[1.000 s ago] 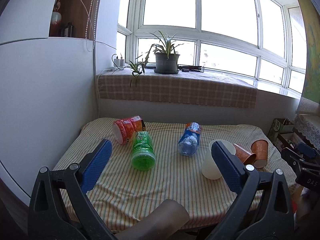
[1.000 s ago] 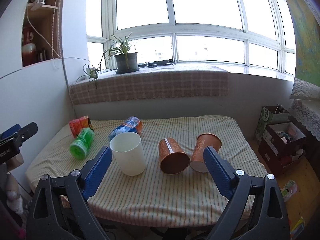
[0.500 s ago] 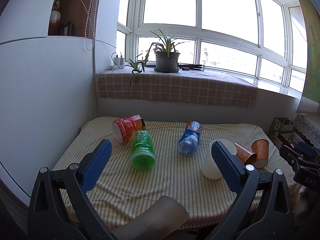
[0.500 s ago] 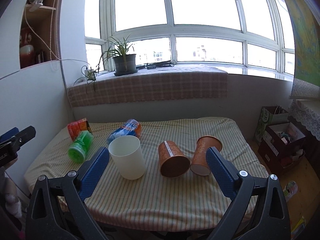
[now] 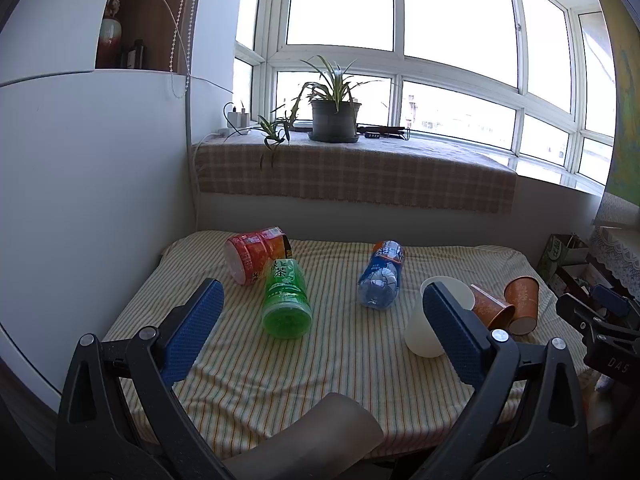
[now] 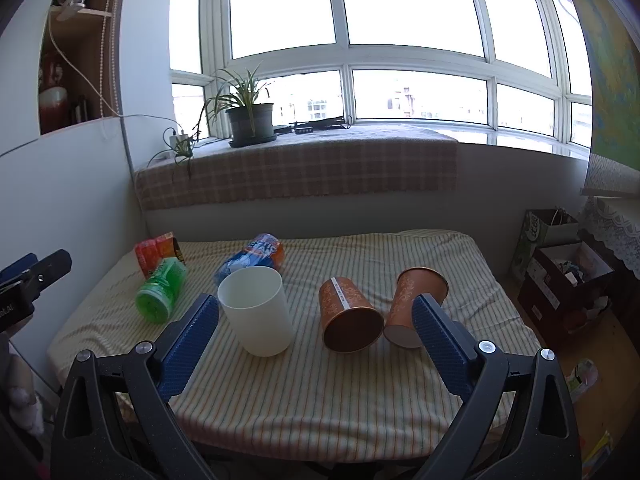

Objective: Flip cup upright

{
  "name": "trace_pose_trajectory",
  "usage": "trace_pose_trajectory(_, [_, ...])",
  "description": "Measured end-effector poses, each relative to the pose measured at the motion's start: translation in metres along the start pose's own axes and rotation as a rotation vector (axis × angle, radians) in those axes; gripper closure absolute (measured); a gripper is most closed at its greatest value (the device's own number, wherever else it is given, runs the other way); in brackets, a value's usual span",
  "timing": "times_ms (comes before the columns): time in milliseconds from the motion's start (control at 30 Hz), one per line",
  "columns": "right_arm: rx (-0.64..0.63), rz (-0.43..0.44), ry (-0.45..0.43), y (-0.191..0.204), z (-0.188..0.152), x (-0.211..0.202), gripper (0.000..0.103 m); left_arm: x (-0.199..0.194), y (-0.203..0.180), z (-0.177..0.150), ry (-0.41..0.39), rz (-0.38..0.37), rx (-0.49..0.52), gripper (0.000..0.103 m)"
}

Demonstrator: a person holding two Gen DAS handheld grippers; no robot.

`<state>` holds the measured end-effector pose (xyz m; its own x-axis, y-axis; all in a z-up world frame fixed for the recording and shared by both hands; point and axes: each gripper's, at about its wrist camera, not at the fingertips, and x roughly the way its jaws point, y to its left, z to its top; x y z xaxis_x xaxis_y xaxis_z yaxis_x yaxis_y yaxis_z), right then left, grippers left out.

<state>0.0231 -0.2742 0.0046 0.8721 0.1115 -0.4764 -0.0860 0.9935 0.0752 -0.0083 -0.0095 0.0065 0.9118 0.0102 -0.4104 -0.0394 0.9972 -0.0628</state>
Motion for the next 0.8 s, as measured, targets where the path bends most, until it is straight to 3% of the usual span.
trace_pose_trajectory(800, [0.015, 0.019, 0.016, -0.0005, -0.0011, 0.003, 0.006, -0.0001, 0.0003, 0.0011, 0.002, 0.0, 0.0, 0.002])
